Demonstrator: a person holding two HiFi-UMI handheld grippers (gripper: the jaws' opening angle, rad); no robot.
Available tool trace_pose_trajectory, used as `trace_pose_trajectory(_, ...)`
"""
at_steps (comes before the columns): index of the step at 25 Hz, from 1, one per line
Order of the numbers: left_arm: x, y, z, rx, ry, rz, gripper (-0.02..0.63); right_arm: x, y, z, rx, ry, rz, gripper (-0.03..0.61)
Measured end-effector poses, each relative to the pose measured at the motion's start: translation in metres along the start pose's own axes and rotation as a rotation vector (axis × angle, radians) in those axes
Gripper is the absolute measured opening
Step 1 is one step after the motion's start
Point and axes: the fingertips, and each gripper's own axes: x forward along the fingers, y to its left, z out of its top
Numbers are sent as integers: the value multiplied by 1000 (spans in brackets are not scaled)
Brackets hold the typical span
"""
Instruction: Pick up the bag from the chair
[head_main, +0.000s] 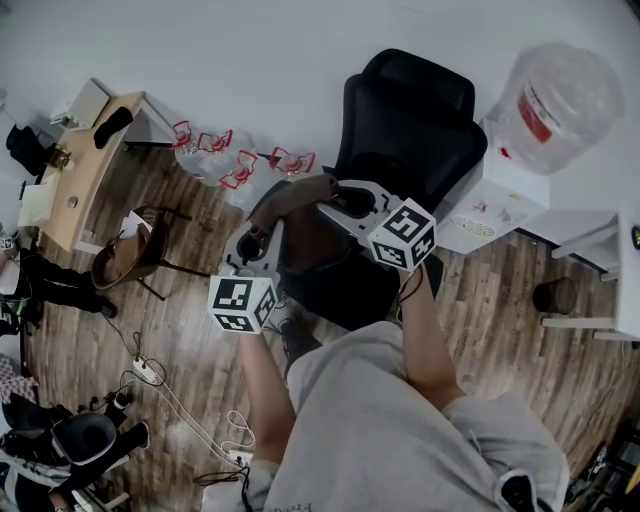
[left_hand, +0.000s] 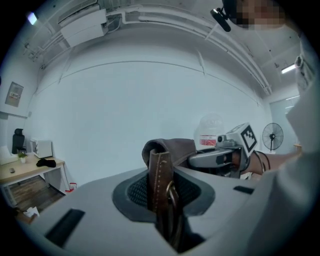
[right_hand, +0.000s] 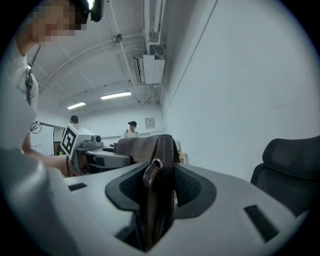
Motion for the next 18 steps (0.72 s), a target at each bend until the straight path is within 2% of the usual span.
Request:
trace_pose_trajectory(12,-9,-2,-6,15,4,-20,74,6,5,-11,9,43,-18,144)
trace_pose_trajectory(18,-15,-3,-8,-24,-25,-36,74,6,9,-11,-15,54,-15,146)
